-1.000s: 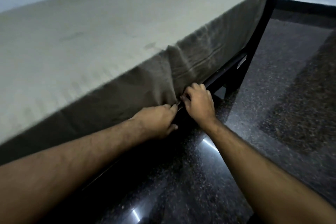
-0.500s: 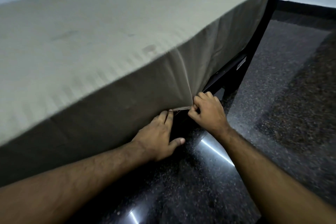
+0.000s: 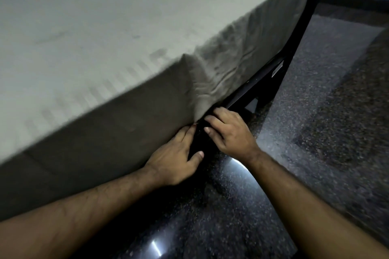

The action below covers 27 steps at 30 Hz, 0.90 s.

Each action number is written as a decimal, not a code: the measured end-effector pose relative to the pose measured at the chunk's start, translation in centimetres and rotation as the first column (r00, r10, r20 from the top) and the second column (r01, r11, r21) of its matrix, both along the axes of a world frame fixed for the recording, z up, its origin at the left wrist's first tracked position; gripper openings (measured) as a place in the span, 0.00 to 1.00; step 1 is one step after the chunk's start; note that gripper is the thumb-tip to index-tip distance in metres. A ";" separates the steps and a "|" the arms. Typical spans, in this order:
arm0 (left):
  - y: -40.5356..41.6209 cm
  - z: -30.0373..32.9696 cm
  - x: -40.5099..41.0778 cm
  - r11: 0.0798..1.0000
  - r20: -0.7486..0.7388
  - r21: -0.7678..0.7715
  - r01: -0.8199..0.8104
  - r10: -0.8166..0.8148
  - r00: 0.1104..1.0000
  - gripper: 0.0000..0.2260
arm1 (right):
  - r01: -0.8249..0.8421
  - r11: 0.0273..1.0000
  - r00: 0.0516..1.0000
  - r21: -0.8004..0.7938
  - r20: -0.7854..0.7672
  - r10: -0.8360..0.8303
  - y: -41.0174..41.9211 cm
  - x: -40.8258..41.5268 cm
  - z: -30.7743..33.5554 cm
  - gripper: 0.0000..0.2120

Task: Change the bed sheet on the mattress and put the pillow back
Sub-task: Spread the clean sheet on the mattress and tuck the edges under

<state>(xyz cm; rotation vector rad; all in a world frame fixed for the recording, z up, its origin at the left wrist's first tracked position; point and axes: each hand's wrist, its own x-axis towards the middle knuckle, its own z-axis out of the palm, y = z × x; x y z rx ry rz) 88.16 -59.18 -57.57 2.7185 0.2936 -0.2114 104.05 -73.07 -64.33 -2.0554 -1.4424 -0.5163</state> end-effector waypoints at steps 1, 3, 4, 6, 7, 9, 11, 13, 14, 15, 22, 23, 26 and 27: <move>0.3 -0.1 -0.2 1.000 0.009 -0.023 0.015 -0.015 1.000 0.36 | -0.012 1.000 1.000 -0.020 -0.011 0.011 0.2 0.4 0.0 0.12; 1.0 0.0 -0.2 0.994 0.030 -0.108 0.007 -0.004 1.000 0.38 | -0.033 0.998 0.999 -0.052 -0.034 0.032 0.4 1.6 0.3 0.12; 1.3 0.1 0.0 0.984 0.034 -0.180 -0.010 0.016 0.999 0.39 | -0.055 0.997 0.997 -0.062 -0.051 0.052 0.4 2.1 0.5 0.13; 1.8 0.1 0.2 0.935 0.036 -0.354 -0.035 0.051 0.998 0.39 | -0.093 0.994 0.992 -0.048 -0.092 0.088 0.8 2.5 0.8 0.14; 2.0 -0.1 0.2 0.910 0.029 -0.414 -0.029 0.045 0.999 0.38 | -0.092 0.995 0.990 -0.033 -0.107 0.088 1.1 2.6 0.9 0.14; 2.2 -0.5 -0.1 0.911 0.006 -0.412 0.023 -0.023 1.000 0.40 | -0.053 0.998 0.994 -0.022 -0.096 0.050 1.8 2.5 1.3 0.12; 2.5 -0.9 -0.2 0.932 -0.003 -0.353 0.086 -0.094 0.996 0.41 | -0.002 0.999 1.000 -0.045 -0.029 0.000 2.6 2.2 1.7 0.10; 2.6 -1.2 -0.4 0.939 0.000 -0.329 0.100 -0.106 0.994 0.41 | 0.020 0.998 1.000 -0.056 0.012 -0.019 2.7 2.0 2.2 0.09; 2.5 -1.2 -0.5 0.947 0.017 -0.302 0.109 -0.109 0.994 0.41 | 0.011 0.999 1.000 -0.050 0.016 -0.010 2.5 1.7 2.3 0.10; 2.4 -1.4 -0.6 0.961 0.044 -0.249 0.120 -0.113 0.993 0.41 | 0.001 0.999 1.000 -0.044 0.024 0.000 2.2 1.6 2.4 0.11; 0.9 -0.4 -0.9 0.995 0.066 -0.094 0.036 -0.029 0.997 0.32 | 0.060 0.978 0.994 -0.198 0.102 -0.040 0.7 2.3 2.5 0.11; 0.5 -0.1 -0.3 0.995 0.038 -0.098 0.002 0.002 0.999 0.32 | 0.097 0.979 0.990 -0.179 0.115 -0.077 0.6 2.3 2.4 0.10; -0.7 0.6 1.8 0.984 -0.049 -0.146 -0.099 0.093 0.994 0.30 | 0.098 0.989 0.994 -0.107 0.051 -0.093 -0.2 1.4 2.2 0.08; -0.8 0.6 2.3 0.981 -0.052 -0.165 -0.098 0.091 0.995 0.29 | 0.084 0.991 0.996 -0.104 0.025 -0.082 -0.4 1.0 2.2 0.10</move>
